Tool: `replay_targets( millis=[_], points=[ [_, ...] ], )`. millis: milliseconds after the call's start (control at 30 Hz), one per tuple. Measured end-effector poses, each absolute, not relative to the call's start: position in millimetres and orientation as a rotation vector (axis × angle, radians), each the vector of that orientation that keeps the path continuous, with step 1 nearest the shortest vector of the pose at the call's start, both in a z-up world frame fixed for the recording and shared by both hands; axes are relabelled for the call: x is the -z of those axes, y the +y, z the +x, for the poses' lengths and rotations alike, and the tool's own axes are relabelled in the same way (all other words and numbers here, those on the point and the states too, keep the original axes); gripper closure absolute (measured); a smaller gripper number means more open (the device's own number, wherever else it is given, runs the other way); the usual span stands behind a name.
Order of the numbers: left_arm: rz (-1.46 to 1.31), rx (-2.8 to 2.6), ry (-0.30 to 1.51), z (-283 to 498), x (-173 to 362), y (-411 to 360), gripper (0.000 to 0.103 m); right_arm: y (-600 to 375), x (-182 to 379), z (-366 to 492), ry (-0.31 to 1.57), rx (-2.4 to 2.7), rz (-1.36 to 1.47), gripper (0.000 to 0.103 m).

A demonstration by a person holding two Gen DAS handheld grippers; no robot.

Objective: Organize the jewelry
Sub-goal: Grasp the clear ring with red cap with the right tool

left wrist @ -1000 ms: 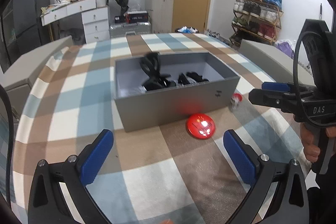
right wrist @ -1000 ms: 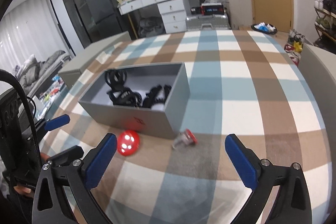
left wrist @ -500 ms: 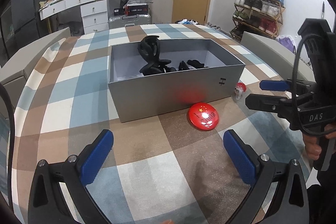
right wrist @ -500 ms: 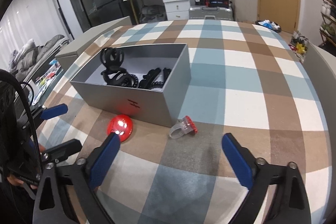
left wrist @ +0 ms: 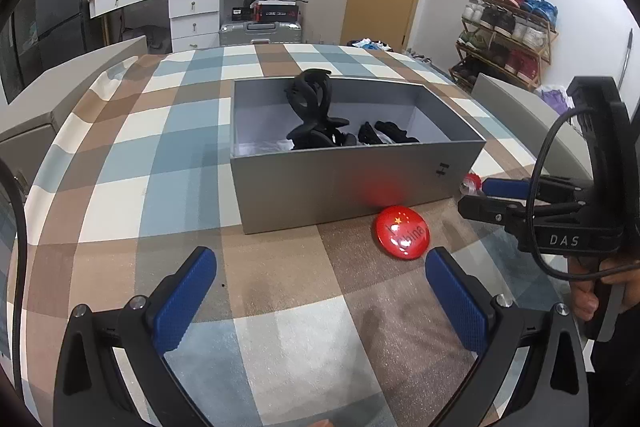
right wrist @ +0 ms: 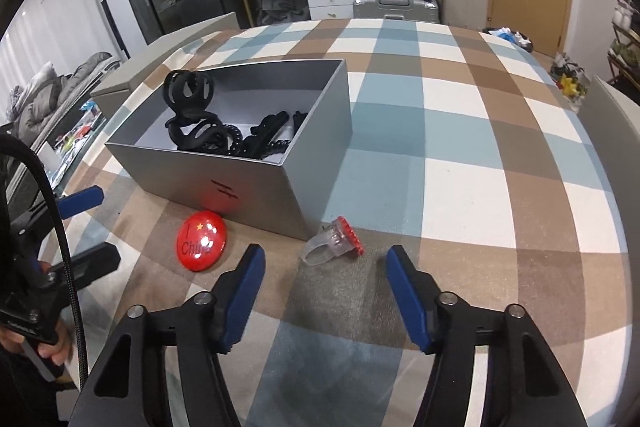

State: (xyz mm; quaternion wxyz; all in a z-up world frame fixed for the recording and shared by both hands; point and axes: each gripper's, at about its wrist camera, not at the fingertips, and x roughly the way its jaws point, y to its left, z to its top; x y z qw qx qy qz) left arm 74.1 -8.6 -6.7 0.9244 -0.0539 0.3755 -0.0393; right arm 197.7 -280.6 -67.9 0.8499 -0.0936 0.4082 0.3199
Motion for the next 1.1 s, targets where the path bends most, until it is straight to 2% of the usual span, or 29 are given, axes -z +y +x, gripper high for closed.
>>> replay_targets(
  millis=[333, 467, 533, 600, 667, 1100],
  points=[
    [-0.112, 0.077, 0.759, 74, 6, -9, 0.001, -268, 70, 193, 0.829, -0.634, -0.293, 0.048],
    [-0.102, 0.076, 0.764, 75, 5, -11, 0.001, -268, 70, 193, 0.825, -0.634, -0.299, 0.053],
    [-0.101, 0.077, 0.766, 75, 5, -11, 0.001, -269, 70, 194, 0.824, -0.634, -0.296, 0.056],
    [-0.102, 0.076, 0.768, 75, 5, -11, 0.001, -269, 70, 195, 0.82, -0.625, -0.299, 0.067],
    [-0.103, 0.077, 0.767, 75, 5, -10, 0.001, -270, 69, 195, 0.817, -0.622, -0.303, 0.074],
    [-0.097, 0.101, 0.784, 76, 6, -15, 0.001, -286, 49, 164, 0.748, -0.76, -0.213, 0.075]
  ],
)
